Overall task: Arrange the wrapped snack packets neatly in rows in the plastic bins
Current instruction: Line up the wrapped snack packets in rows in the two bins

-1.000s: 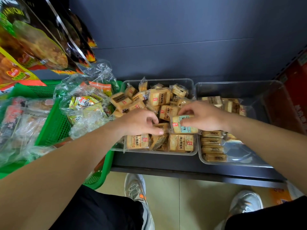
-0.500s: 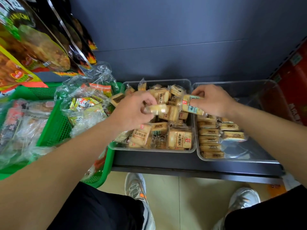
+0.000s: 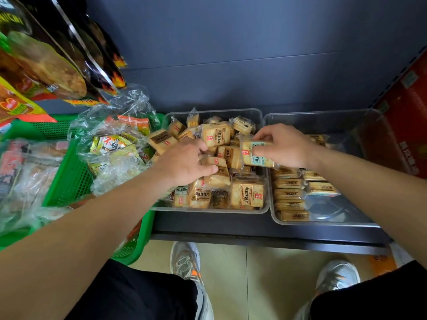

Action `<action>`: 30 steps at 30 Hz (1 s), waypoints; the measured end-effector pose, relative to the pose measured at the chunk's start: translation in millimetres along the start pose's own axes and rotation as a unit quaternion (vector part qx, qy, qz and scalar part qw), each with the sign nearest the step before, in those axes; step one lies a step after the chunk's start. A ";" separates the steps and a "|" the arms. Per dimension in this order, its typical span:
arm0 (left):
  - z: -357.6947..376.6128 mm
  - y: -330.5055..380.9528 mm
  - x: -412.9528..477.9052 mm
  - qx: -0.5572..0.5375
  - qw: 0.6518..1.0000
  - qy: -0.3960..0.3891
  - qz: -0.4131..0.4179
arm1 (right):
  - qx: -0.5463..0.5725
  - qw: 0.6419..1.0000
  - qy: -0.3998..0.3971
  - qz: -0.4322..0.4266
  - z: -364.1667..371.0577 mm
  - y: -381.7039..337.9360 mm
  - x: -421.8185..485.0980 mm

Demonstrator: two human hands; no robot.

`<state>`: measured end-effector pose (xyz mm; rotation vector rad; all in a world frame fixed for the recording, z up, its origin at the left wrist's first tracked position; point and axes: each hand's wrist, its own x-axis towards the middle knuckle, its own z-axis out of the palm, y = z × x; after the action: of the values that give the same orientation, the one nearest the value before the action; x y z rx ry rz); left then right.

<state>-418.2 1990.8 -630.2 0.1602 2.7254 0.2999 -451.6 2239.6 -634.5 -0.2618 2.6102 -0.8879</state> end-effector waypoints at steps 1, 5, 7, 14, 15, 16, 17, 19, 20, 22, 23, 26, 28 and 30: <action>3.5 4.1 0.5 0.027 1.000 -0.011 -0.010 | -0.001 1.000 -0.003 -0.001 0.6 0.1 0.3; 10.5 14.3 -0.6 -0.004 1.000 -0.022 -0.009 | 0.002 1.000 -0.003 -0.001 1.5 -1.6 -0.1; 11.0 18.5 -4.0 -0.007 0.999 -0.029 0.029 | 0.007 1.000 0.007 -0.005 0.7 -3.5 -0.5; -20.8 -6.6 -9.2 -0.304 0.939 0.157 0.015 | 0.023 0.999 0.047 -0.006 -0.6 -14.3 2.1; -25.5 -14.9 -10.2 -0.334 0.928 0.167 0.011 | 0.025 0.998 0.051 -0.006 0.0 -16.2 1.8; -28.7 -22.3 -13.2 -0.325 0.934 0.145 0.017 | 0.027 0.998 0.052 -0.005 1.1 -18.0 1.5; -30.1 -27.8 -17.8 -0.286 0.953 0.098 0.030 | 0.029 0.998 0.052 -0.005 2.3 -21.0 0.6; -24.7 -38.1 -25.9 -0.215 0.976 0.011 0.043 | 0.038 0.998 0.051 -0.018 5.4 -29.9 -2.4; -21.4 -42.9 -28.9 -0.202 0.979 0.001 0.037 | 0.048 0.997 0.048 -0.032 8.2 -35.8 -3.8; -17.8 -50.7 -35.4 -0.190 0.981 0.025 0.011 | 0.070 0.995 0.029 -0.071 16.8 -50.5 -7.0; -16.1 -55.9 -38.2 -0.173 0.984 0.038 -0.008 | 0.071 0.993 0.010 -0.093 22.7 -59.0 -8.7; -8.8 -70.0 -49.8 -0.099 0.994 0.028 -0.034 | 0.019 0.985 -0.074 -0.156 47.2 -80.3 -9.1; -1.2 -78.9 -54.4 -0.063 0.997 -0.002 -0.038 | -0.039 0.974 -0.132 -0.182 64.8 -88.1 -5.4; 5.3 -85.2 -53.6 -0.039 0.998 -0.028 -0.048 | -0.103 0.961 -0.172 -0.191 78.7 -89.1 -2.4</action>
<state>-373.0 1900.9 -634.8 0.0154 2.6510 0.3674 -412.8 2127.3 -636.4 -0.9162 2.3557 -0.6114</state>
